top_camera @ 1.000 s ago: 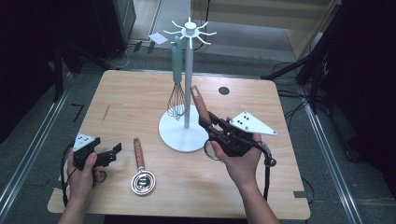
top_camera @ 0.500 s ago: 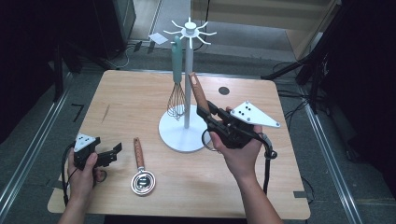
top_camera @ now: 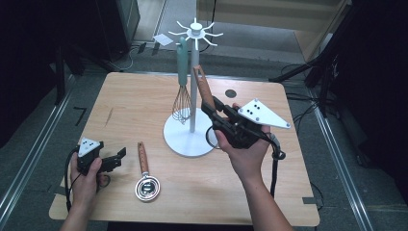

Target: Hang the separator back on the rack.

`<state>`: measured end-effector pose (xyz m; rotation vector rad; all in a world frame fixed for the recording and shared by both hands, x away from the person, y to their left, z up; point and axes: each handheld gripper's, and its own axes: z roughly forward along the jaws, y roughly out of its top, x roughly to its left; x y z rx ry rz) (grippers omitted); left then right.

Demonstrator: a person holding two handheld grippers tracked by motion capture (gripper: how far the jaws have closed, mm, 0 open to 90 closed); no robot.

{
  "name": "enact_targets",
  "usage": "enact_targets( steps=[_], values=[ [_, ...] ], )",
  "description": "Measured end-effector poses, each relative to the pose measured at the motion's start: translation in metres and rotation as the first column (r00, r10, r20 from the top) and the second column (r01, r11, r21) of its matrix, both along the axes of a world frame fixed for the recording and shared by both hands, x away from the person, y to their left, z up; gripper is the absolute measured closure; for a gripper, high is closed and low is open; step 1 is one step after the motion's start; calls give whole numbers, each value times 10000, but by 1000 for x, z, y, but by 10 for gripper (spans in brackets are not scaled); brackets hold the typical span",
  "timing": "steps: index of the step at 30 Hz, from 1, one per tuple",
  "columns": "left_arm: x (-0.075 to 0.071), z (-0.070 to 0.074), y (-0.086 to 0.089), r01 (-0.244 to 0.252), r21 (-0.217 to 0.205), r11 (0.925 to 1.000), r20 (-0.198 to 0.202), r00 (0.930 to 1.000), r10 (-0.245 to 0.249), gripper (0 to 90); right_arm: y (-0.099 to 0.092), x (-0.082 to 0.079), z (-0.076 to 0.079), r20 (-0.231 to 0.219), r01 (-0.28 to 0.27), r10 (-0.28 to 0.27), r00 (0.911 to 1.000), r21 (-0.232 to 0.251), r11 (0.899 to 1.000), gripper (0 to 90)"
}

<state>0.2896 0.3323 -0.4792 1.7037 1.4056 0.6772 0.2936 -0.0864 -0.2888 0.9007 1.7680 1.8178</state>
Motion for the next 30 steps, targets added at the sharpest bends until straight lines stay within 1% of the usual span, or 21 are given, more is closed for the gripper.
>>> enact_targets(
  steps=[6, 13, 16, 17, 18, 20, 26, 30],
  values=[
    [0, -1, -1, 15, 127, 9999, -11, 10000, -15, 97, 1, 0, 8, 242, 30, -32, 9997, 96, 9999, 723],
    [1, -1, -1, 1, 139, 9999, -13, 10000, -1, 97, 3, 2, 16, 411, 28, -33, 9992, 118, 9999, 723],
    [1, -2, -1, 25, 148, 9999, -13, 10000, -25, 97, 4, 3, 19, 518, 57, -66, 9986, 166, 9998, 723],
    [1, -2, -1, 16, 148, 9999, -15, 10000, -16, 97, 4, 3, 20, 494, 46, -57, 9988, 233, 9997, 723],
    [1, -2, -1, 27, 161, 9999, -24, 10000, -27, 97, 4, 4, 21, 574, 53, -66, 9983, 229, 9997, 723],
    [1, -2, -1, 24, 160, 9999, -21, 10000, -24, 97, 4, 4, 23, 536, 52, -67, 9985, 280, 9996, 723],
    [1, -2, -1, 19, 155, 9999, 6, 10000, -19, 97, 6, 5, 27, 699, 37, -59, 9975, 319, 9995, 723],
    [1, -2, -1, 46, 187, 9998, -11, 10000, -46, 97, 7, 5, 29, 724, 68, -94, 9973, 365, 9993, 723]
  ],
)
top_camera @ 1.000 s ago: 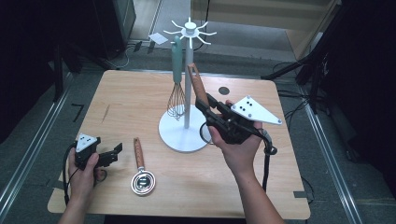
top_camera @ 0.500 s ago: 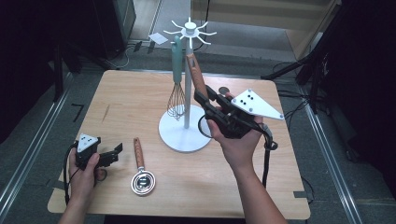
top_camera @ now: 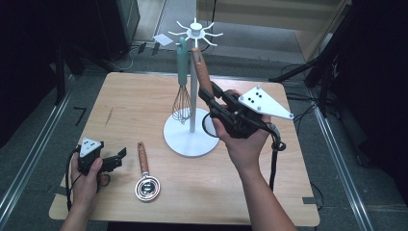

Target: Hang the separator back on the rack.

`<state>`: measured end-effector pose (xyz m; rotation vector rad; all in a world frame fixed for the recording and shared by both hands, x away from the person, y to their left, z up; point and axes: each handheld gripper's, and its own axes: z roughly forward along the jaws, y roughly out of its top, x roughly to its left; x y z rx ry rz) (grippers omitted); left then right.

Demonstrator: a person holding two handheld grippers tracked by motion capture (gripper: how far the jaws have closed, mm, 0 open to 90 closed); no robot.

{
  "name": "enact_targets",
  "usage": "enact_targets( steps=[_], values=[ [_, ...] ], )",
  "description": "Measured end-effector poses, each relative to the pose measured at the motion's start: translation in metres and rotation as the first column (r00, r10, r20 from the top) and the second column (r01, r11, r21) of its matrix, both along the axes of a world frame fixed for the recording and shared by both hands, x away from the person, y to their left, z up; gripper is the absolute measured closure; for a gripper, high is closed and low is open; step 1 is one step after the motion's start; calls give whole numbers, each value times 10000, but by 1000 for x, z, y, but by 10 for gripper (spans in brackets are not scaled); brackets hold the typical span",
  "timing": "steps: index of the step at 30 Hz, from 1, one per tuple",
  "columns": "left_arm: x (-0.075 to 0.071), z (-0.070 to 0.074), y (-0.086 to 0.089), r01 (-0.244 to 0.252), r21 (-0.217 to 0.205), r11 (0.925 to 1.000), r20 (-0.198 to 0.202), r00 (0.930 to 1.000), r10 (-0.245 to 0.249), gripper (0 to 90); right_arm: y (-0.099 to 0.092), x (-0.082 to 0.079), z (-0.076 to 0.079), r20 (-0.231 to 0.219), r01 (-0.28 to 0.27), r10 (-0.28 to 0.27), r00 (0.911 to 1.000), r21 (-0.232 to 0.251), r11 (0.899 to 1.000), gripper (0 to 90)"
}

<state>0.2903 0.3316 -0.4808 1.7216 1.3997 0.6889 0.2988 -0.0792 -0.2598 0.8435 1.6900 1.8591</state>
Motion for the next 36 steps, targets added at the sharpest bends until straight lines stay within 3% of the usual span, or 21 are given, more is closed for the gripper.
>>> enact_targets(
  steps=[16, 19, 22, 25, 36],
  values=[
    [0, 0, 0, 2, -1, 10000, 10, 10000, -2, 97, 3, 15, -4, -202, 2, 3, 9998, 241, 9997, 720],
    [0, 0, 0, -8, 2, 10000, 7, 10000, 8, 97, 3, 16, -4, -435, -105, 116, 9990, 254, 9996, 715],
    [0, 0, 0, -8, 8, 10000, 12, 10000, 8, 97, 4, 16, -4, -604, -24, 36, 9982, 202, 9998, 655],
    [0, 0, 0, -9, 2, 10000, 9, 10000, 9, 97, 4, 17, -4, -599, 108, -101, 9982, 117, 9999, 654],
    [0, 0, -1, 4, -4, 10000, 10, 10000, -4, 97, -2, 22, 1, -448, 463, -460, 9979, 42, 9989, 887]
  ],
)
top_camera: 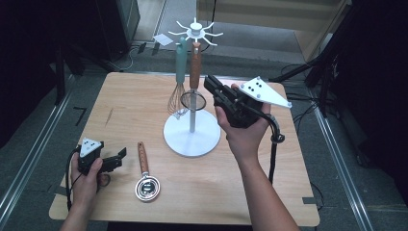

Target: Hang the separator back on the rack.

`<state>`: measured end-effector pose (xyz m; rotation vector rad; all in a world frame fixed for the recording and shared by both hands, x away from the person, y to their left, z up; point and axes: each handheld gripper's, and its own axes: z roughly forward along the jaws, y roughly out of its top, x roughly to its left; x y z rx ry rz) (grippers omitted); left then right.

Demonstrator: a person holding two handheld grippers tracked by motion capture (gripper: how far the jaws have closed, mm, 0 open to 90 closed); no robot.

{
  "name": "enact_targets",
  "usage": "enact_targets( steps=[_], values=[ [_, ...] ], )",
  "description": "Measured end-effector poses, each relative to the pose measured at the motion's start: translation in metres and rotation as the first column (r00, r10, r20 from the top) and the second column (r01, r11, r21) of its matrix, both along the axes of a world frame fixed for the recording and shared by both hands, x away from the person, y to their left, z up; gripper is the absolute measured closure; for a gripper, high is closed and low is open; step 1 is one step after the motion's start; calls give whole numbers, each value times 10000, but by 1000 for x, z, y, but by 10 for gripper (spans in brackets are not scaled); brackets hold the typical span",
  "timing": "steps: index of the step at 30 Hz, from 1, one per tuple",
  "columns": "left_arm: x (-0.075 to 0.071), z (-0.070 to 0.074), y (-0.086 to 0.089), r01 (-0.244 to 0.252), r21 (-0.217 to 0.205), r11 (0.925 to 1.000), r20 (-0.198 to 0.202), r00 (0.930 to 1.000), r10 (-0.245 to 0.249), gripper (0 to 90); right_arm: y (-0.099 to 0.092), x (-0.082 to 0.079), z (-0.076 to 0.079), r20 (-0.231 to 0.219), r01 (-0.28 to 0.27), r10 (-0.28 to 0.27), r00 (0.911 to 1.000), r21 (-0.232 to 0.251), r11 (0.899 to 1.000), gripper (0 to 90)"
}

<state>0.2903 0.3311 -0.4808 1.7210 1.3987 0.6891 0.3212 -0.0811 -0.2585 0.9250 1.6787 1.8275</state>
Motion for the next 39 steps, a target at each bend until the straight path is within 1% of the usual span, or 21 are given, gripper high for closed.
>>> enact_targets(
  steps=[3, 6, 8, 11, 14, 16, 20, 25, 30, 32, 35, 39],
  values=[
    [0, 0, 0, -3, 19, 10000, -34, 10000, 3, 97, -1, 6, 4, 112, 231, -230, 9997, -61, 9997, 900],
    [0, 0, 0, -15, 42, 10000, -49, 10000, 15, 97, -1, 11, 8, 198, 259, -258, 9995, -30, 9997, 900],
    [0, 0, 0, -7, 30, 10000, -43, 10000, 7, 97, 1, 14, 12, 423, 278, -274, 9987, -80, 9996, 900],
    [0, 0, 0, 12, 43, 10000, -58, 10000, -12, 97, 5, 17, 17, 608, 365, -357, 9975, -130, 9992, 900],
    [0, 0, 0, 31, 51, 10000, -47, 10000, -31, 97, 9, 20, 25, 991, 485, -467, 9940, -162, 9987, 900],
    [0, 0, 0, 22, 32, 10000, -58, 10000, -22, 97, 11, 22, 31, 1140, 515, -499, 9922, -115, 9986, 900],
    [0, 0, 0, 14, 11, 10000, -10, 10000, -14, 97, 11, 24, 35, 1148, 574, -564, 9918, -48, 9983, 900],
    [0, 0, 0, 25, 16, 10000, -16, 10000, -25, 97, 6, 29, 34, 895, 888, -881, 9921, -41, 9960, 900],
    [0, 0, 0, 49, 46, 10000, -32, 10000, -49, 97, -4, 33, 40, 782, 1253, -1277, 9887, 343, 9915, 900],
    [0, 0, 0, 27, 50, 10000, -41, 10000, -27, 97, -6, 34, 41, 798, 1173, -1205, 9895, 438, 9921, 900],
    [0, 0, 0, 46, 66, 10000, -38, 10000, -46, 97, -4, 33, 43, 1063, 1118, -1138, 9878, 251, 9934, 900],
    [0, 0, 0, 64, 35, 10000, -40, 10000, -64, 97, -2, 32, 43, 1121, 1000, -1018, 9885, 218, 9948, 900]
  ],
)
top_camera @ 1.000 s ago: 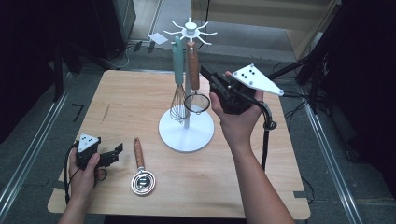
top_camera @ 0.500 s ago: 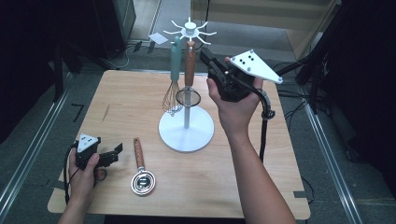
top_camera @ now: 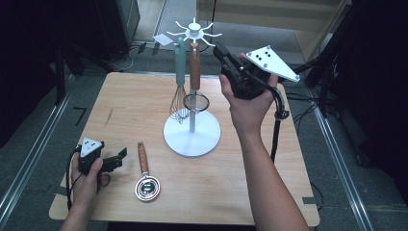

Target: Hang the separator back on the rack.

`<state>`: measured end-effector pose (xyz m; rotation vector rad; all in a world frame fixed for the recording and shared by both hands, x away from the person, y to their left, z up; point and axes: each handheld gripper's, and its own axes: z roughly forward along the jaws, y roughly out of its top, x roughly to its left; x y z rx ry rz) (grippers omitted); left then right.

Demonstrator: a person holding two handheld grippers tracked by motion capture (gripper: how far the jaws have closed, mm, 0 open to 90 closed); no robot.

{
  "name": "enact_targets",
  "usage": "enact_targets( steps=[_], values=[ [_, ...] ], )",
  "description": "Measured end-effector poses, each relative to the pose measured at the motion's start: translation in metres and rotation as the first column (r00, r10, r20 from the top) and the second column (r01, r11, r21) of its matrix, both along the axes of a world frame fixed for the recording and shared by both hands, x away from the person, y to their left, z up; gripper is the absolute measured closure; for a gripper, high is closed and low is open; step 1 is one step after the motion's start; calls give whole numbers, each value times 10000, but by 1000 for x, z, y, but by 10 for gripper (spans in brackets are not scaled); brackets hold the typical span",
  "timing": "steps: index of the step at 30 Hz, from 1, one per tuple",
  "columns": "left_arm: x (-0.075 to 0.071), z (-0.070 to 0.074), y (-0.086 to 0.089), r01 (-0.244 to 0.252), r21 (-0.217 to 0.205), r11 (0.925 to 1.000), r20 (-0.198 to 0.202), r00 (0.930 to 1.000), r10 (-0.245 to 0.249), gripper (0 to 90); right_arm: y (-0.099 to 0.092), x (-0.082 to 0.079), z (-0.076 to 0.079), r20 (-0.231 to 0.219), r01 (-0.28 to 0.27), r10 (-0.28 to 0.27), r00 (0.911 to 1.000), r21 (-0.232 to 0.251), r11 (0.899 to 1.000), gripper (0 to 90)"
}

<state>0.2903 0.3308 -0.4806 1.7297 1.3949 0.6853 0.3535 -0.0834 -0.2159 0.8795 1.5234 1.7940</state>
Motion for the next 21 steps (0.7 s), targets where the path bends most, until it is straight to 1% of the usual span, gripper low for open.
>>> enact_targets(
  steps=[11, 12, 15, 21],
  values=[
    [0, 0, -1, 95, -64, 9999, -27, 10000, -95, 97, 8, -8, 0, 168, -273, 277, 9995, -232, 9994, 900],
    [0, 0, -1, 101, -92, 9999, 24, 9999, -101, 97, 9, -9, 1, 178, -305, 310, 9994, -259, 9992, 900],
    [0, 0, -2, 164, -159, 9997, 14, 9999, -164, 97, 12, -12, 1, 205, -389, 395, 9990, -296, 9988, 900],
    [0, 0, -2, 219, -152, 9996, 6, 9998, -219, 97, 20, -15, 1, 278, -573, 584, 9979, -401, 9976, 900]
  ],
)
